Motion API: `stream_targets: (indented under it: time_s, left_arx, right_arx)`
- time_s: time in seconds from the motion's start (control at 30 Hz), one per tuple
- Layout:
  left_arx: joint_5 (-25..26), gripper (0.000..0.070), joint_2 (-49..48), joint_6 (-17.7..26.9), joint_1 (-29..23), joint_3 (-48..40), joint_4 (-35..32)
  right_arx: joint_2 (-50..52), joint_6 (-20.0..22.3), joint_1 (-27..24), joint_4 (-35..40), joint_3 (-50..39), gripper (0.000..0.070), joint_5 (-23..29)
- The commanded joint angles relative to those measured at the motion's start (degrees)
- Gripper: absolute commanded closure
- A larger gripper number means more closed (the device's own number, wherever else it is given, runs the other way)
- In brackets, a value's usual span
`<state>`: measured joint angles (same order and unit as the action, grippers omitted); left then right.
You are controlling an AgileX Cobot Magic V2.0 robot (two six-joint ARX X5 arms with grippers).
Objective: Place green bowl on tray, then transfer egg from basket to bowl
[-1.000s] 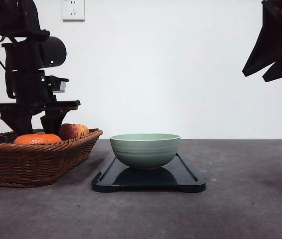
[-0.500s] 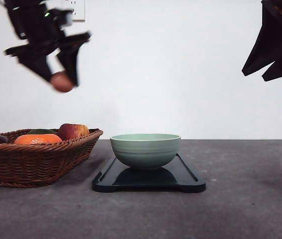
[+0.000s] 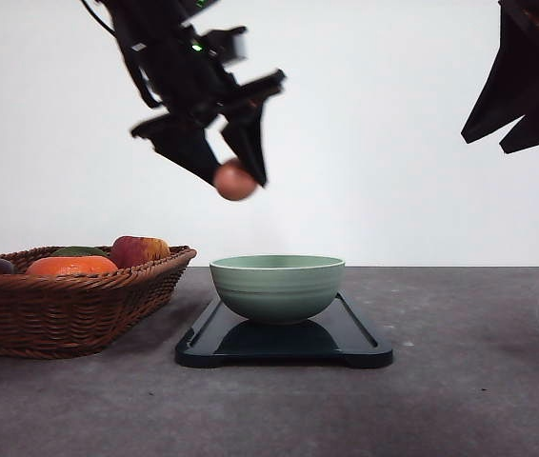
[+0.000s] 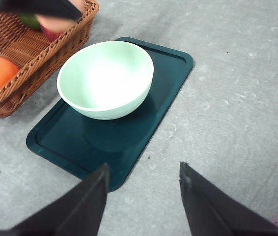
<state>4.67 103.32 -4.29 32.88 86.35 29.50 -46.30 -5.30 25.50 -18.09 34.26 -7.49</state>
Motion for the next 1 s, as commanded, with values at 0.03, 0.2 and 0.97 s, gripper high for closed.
stream_targets:
  time_s: [0.03, 0.2, 0.97]
  left_arx:
    - [0.2, 0.0436, 2.8, -0.5, 1.5, 1.4, -2.4]
    - [0.1, 0.0436, 6.3, -0.5, 2.9, 1.4, -4.7]
    - [0.0, 0.042, 15.5, -0.4, 3.5, 1.4, -5.9]
  right_arx:
    - [-0.4, 0.4, 0.3, 0.5, 0.3, 0.0424, 0.1]
    - [-0.4, 0.4, 0.3, 0.5, 0.3, 0.0424, 0.0]
    - [-0.4, 0.4, 0.3, 0.5, 0.3, 0.0424, 0.0]
